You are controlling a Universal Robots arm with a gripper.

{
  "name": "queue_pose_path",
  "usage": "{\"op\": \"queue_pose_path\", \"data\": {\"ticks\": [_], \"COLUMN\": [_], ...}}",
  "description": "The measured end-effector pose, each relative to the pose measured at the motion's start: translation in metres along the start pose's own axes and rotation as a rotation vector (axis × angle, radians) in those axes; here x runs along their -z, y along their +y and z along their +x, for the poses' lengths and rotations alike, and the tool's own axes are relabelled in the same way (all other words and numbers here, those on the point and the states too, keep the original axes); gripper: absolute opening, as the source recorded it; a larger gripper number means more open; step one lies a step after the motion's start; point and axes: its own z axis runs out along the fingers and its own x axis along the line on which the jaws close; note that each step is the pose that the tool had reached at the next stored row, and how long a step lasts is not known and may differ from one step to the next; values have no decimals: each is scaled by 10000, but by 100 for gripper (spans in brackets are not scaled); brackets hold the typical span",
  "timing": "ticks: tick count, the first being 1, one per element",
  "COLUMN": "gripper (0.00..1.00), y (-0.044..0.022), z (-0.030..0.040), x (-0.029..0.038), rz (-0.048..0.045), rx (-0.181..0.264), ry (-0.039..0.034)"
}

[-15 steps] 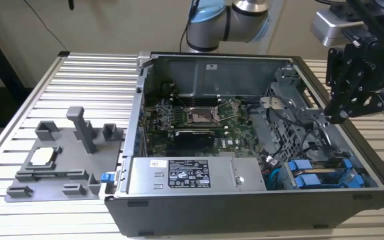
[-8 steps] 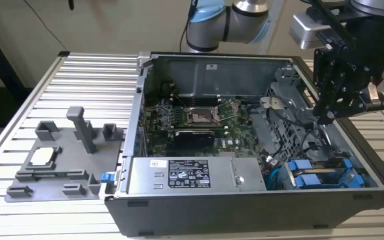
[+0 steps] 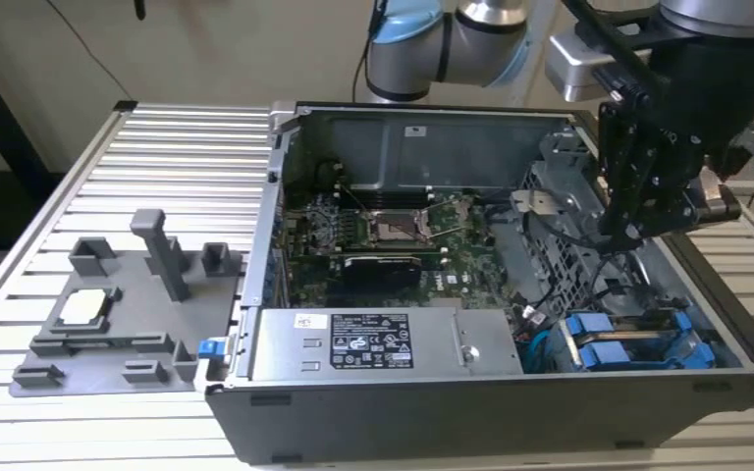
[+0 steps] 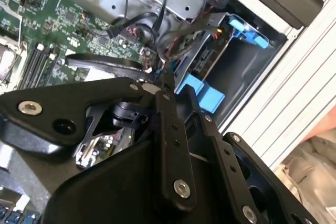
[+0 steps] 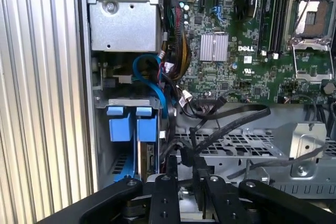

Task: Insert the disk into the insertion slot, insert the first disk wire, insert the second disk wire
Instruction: 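Insert the first disk wire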

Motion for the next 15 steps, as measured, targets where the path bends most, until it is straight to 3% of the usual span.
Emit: {"op": "queue_pose_path", "data": {"ticks": [2, 6, 9, 12, 15], "gripper": [27, 27, 27, 27, 27], "y": [53, 122, 152, 158, 160], "z": [-1, -3, -18, -42, -49], "x": [-8, -42, -78, -104, -120], "rz": [-1, 10, 100, 252, 303], "rx": [11, 65, 169, 292, 360], "ry": [61, 63, 54, 36, 41]}}
